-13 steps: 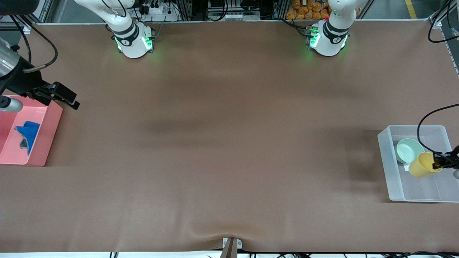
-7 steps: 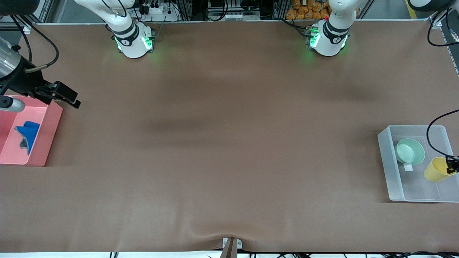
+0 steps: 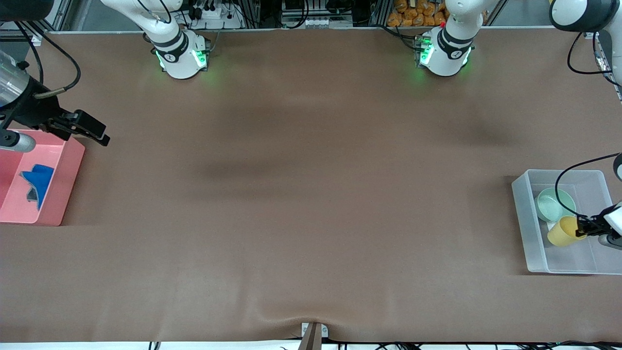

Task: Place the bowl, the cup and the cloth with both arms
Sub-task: 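Lower the yellow cup into the clear bin beside the bowl and release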

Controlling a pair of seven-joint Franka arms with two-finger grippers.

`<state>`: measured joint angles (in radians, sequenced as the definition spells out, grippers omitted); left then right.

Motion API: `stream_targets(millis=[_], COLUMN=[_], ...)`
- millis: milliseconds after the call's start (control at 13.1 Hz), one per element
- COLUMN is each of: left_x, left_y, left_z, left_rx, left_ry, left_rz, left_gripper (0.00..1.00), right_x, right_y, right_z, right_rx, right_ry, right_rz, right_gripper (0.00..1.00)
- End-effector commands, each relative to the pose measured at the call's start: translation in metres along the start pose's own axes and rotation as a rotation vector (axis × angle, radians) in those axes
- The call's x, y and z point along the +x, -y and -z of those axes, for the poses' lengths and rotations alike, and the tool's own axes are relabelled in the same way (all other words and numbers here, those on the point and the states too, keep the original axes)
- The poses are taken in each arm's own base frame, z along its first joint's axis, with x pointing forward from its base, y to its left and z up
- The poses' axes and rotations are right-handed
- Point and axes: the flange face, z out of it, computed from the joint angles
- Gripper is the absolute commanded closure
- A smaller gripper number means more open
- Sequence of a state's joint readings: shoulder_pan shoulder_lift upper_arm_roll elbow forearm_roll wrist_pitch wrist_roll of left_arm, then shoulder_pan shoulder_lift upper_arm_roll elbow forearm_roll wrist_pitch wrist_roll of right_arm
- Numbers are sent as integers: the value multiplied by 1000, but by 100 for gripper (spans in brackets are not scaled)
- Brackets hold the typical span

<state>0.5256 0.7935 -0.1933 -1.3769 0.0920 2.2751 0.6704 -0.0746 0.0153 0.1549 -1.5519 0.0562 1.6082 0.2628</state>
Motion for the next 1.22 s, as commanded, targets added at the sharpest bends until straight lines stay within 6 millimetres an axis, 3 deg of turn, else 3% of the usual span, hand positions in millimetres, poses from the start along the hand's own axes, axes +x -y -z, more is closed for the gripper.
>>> stream_targets(millis=[0,685,761,914,1066,1142], left_x=[7,0,1,2,2,1], left_y=[5,1,1,0,-1,0], left_z=[1,-4,-2,0,1,4], left_rx=[-5,-18,-17,-15,-18,-22], left_ry=[-21,30,29,29,32,34], left_rz=[-14,-41,-42,-43,-45,-50], left_gripper=[100,100,89,52,0,0], right_x=[2,2,2,2,3,3], right_y=[2,3,2,2,1,1], right_z=[4,4,5,3,4,4], right_rx=[-28,-59,-58,-58,-57,-57], right_ry=[-1,-10,-11,-8,-9,-9], right_rz=[9,17,17,17,16,16], right_gripper=[0,0,0,0,0,0])
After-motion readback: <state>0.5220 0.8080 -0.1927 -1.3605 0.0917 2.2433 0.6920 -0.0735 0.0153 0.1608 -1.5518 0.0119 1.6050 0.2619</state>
